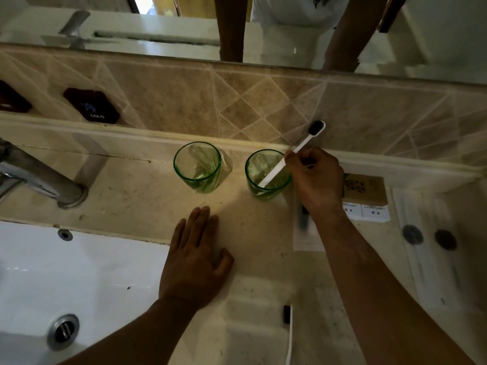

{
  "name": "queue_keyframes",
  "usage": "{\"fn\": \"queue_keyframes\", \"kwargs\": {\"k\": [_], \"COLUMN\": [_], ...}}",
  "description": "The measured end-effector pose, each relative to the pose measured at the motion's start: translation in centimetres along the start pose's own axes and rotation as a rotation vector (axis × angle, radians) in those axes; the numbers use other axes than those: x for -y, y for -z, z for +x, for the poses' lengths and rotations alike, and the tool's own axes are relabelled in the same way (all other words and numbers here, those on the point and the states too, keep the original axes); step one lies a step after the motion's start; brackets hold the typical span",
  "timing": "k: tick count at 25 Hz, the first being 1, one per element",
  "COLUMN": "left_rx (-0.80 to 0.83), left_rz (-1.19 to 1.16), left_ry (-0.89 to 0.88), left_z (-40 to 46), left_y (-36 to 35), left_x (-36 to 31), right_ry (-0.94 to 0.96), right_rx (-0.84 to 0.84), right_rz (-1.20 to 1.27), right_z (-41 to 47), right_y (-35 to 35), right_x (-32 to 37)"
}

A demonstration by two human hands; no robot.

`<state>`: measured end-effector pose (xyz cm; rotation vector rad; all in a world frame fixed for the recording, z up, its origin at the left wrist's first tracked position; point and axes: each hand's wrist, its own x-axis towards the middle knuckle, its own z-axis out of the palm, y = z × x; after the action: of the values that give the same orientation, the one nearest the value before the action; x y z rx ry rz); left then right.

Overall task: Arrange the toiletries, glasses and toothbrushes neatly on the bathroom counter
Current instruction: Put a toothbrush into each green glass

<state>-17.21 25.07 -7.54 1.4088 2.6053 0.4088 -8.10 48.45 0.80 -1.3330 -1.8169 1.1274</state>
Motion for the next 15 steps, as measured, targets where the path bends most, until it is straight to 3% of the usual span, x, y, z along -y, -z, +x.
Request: {"fn": "queue_keyframes", "kwargs": {"k": [11, 15], "left_rx": [-0.006, 0.001], "left_rz": [-0.018, -0.007], "left_ry": [0.009, 0.007], "left_z": [0.0, -0.1], "left_y": [-0.2, 0.2], "left_x": [0.0, -0.2], "right_ry": [-0.038, -0.058], "right_rx": [0.041, 0.036], "right_rz": [0.042, -0.034], "right_z": [-1.0, -7.0], "right_y": [0.6, 3.3], "right_x": [0.3, -0.4]}}
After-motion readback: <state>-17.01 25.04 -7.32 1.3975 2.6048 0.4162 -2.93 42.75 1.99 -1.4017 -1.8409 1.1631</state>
